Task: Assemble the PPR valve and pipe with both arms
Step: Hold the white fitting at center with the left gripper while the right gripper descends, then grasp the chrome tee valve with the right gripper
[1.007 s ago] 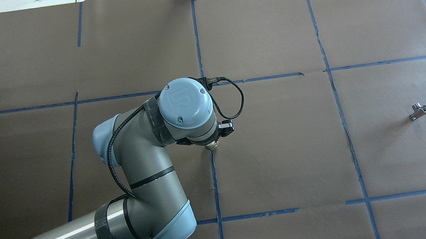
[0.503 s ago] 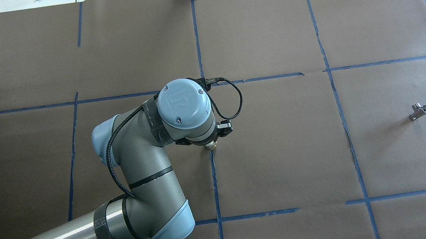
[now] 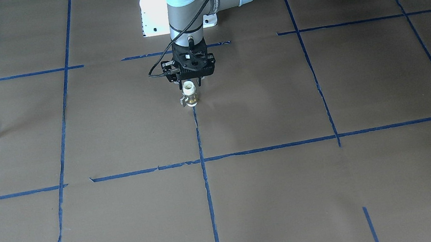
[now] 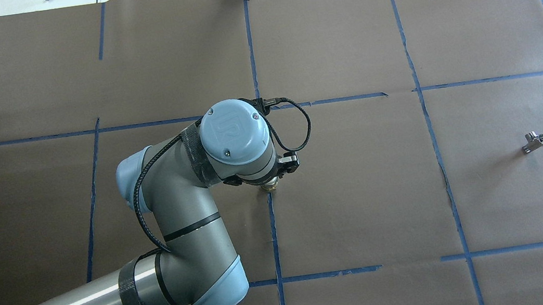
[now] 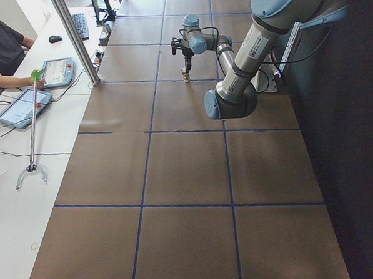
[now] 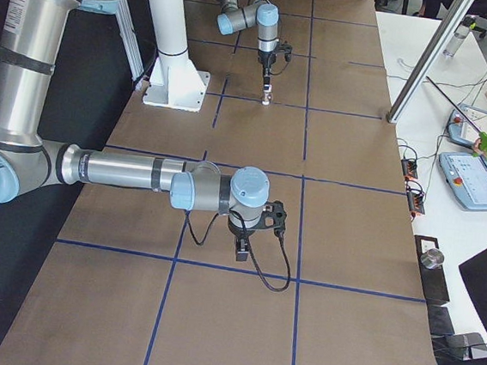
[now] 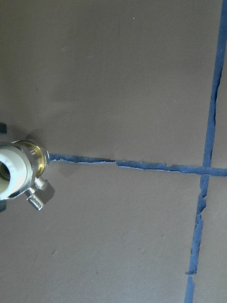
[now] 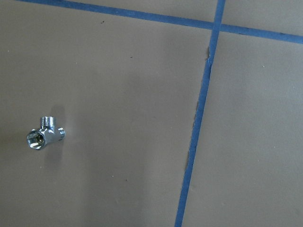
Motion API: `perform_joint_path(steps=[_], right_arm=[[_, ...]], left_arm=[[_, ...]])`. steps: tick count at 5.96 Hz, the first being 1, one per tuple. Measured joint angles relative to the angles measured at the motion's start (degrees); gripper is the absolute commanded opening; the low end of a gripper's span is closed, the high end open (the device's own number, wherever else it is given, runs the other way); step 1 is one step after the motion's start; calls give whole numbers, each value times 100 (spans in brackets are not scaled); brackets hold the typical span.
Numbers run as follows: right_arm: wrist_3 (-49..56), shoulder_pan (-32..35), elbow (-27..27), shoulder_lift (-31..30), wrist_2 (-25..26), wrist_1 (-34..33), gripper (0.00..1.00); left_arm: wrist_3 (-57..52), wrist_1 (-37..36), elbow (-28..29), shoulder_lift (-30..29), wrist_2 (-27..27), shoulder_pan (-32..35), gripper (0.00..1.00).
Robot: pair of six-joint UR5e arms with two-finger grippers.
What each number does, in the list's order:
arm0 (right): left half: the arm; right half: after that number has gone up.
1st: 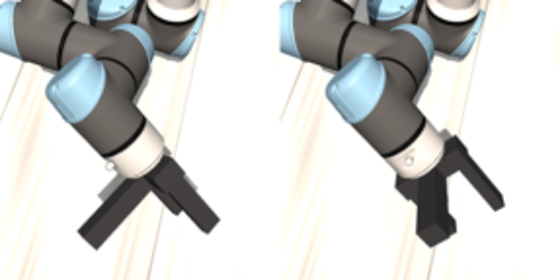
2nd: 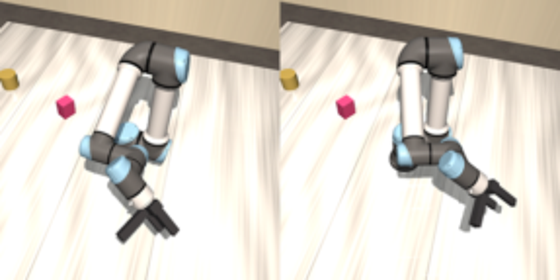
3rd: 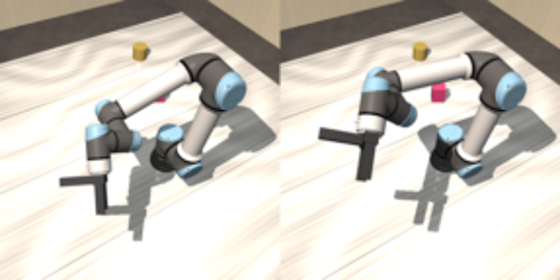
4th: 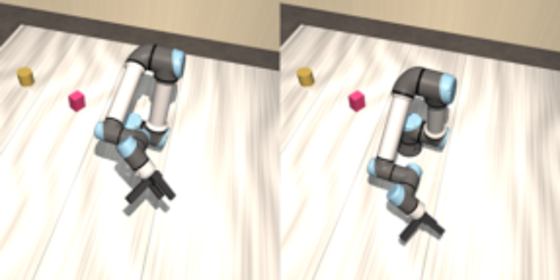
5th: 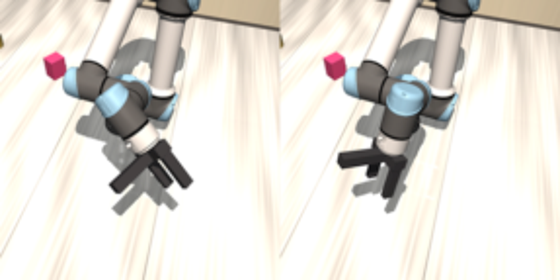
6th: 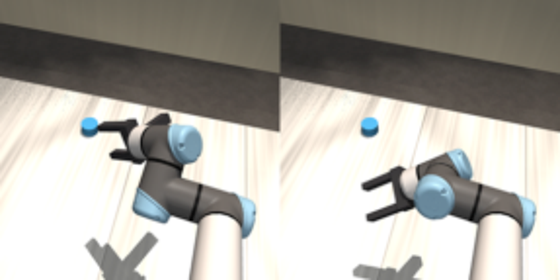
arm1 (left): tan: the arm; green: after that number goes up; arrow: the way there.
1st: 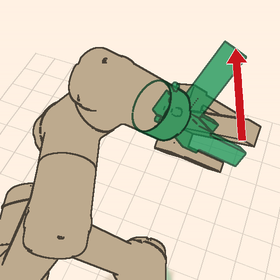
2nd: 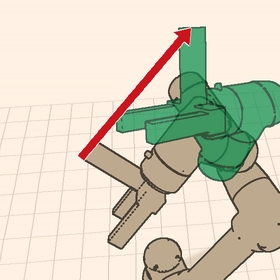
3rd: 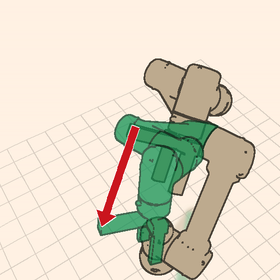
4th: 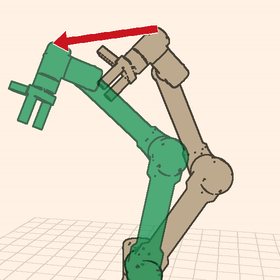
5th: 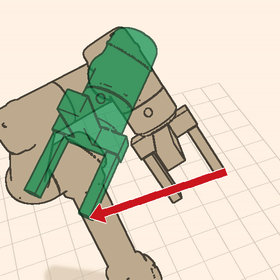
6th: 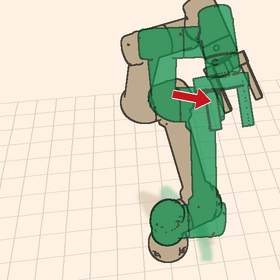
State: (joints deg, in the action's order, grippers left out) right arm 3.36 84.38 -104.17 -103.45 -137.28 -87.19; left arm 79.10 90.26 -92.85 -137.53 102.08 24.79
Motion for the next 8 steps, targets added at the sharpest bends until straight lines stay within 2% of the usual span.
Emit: perform_joint_path(steps=[2, 3, 5, 7, 8], right_arm=[[-213, -175, -6, 29, 42, 161, 100], [-720, -425, 23, 47, 109, 496, 100], [-2200, -1097, 129, 84, 411, 1461, 99], [-3819, -2085, 117, 347, 1058, 1897, 100], [-4186, -2378, 113, 415, 1277, 2049, 100]], left_arm=[[12, -7, -288, 61, 14, 20, 84], [21, -19, -620, 186, 33, 38, 84], [31, -23, -1155, 488, 47, 58, 84], [56, -22, -1280, 546, 48, 67, 84], [60, -19, -1292, 553, 49, 73, 84]])
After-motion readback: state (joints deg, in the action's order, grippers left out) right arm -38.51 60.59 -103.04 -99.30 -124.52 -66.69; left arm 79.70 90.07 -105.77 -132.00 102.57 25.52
